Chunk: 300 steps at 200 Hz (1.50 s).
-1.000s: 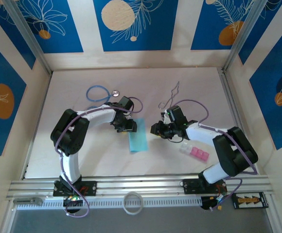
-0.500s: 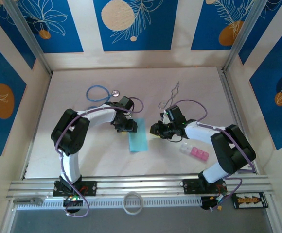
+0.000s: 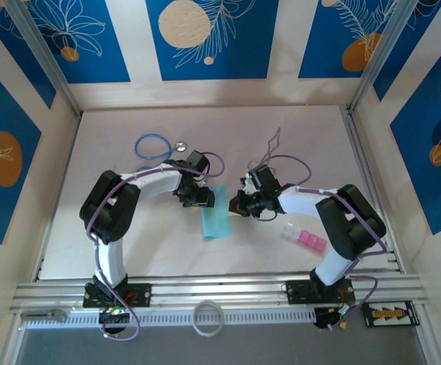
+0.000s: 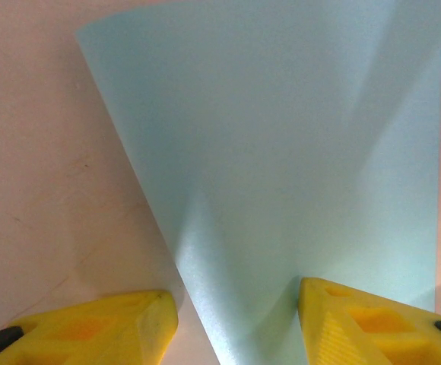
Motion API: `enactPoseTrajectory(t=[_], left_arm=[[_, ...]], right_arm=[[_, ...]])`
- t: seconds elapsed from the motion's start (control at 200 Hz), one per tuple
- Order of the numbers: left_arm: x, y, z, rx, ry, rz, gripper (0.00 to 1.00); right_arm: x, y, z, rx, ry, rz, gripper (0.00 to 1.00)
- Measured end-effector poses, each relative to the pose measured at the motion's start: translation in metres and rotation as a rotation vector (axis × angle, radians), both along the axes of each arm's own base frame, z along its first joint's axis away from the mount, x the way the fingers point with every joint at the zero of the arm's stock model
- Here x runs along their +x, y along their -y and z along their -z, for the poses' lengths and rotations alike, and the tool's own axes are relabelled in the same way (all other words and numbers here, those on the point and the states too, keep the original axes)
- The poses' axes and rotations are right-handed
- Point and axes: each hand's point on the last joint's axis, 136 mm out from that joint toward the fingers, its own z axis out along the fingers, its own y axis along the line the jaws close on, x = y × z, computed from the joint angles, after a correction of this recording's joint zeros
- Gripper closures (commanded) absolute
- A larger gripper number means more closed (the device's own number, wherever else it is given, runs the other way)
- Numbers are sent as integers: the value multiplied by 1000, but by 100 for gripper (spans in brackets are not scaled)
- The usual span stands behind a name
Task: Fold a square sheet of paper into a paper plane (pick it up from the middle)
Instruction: Hold the square sheet of paper at the center of the table.
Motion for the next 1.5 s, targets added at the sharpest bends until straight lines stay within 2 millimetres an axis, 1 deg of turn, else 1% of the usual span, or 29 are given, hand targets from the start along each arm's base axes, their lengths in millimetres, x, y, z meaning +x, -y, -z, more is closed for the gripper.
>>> enactPoseTrajectory(t=[0.195,0.425,0.575,0.69,0.945,1.055,1.11,1.18,1.235,1.295,1.386,1.446,1.501], left_arm=[[0,0,0,0,0,0,47],[0,0,0,0,0,0,47],[0,0,0,0,0,0,47],[0,0,0,-1,0,0,47],[0,1,-2,-7,2,-12,45],[0,3,-8,-26,21,-30,43],[3,1,-11,-25,41,-53,42],[9,-5,-21,-31,76,-93,41],[14,-10,-34,-50,107,-130,41],[20,-15,-50,-93,145,-173,47],[26,-19,-74,-183,186,-220,61],[27,-14,-84,-251,194,-229,73],[26,-8,-88,-309,178,-241,82]], right_arm=[[9,-16,5,-10,-4,-16,100],[16,-28,11,-22,-10,-20,100],[19,-32,15,-42,-15,-21,100],[19,-30,26,-84,-35,-19,100],[19,-30,26,-115,-13,-37,100],[19,-29,26,-117,3,-56,100],[20,-28,26,-120,10,-65,100],[21,-28,26,-125,17,-81,100],[21,-27,26,-124,16,-94,100],[21,-27,26,-123,14,-107,100],[21,-27,26,-121,12,-121,100],[21,-27,26,-121,8,-127,100],[21,-27,26,-119,6,-129,100]])
